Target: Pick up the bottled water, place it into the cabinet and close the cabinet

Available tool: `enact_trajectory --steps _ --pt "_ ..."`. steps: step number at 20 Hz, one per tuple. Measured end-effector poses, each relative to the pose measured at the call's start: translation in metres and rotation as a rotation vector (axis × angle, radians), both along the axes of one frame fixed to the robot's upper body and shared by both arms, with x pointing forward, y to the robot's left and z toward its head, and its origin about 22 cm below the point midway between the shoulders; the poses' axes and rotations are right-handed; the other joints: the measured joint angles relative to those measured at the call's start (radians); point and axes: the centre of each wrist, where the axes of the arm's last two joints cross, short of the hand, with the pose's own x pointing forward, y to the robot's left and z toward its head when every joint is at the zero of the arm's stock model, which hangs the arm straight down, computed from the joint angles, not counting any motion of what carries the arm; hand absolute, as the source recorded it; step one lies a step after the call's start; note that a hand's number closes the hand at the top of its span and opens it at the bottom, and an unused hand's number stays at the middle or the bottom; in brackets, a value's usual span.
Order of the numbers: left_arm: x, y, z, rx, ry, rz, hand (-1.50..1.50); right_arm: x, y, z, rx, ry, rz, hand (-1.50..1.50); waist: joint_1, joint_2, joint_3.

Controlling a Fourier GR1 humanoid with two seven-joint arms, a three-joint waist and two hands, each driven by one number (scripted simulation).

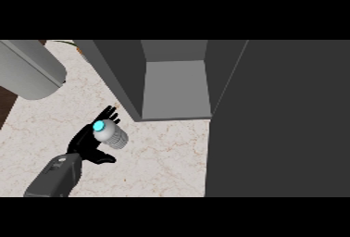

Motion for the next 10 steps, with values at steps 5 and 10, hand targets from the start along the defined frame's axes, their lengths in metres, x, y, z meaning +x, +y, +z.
enact_trajectory --steps 5,10 --pt "-0.001 -0.016 -0.006 -0.046 0.025 -0.031 -1.5 0.004 0.004 0.003 0.006 0.005 0.005 -1.5 0.0 0.001 0.0" --pt "0.002 -0.032 -0.008 -0.096 0.04 -0.062 -1.5 0.005 0.005 -0.002 0.003 0.011 0.011 -1.5 -0.001 0.001 0.0"
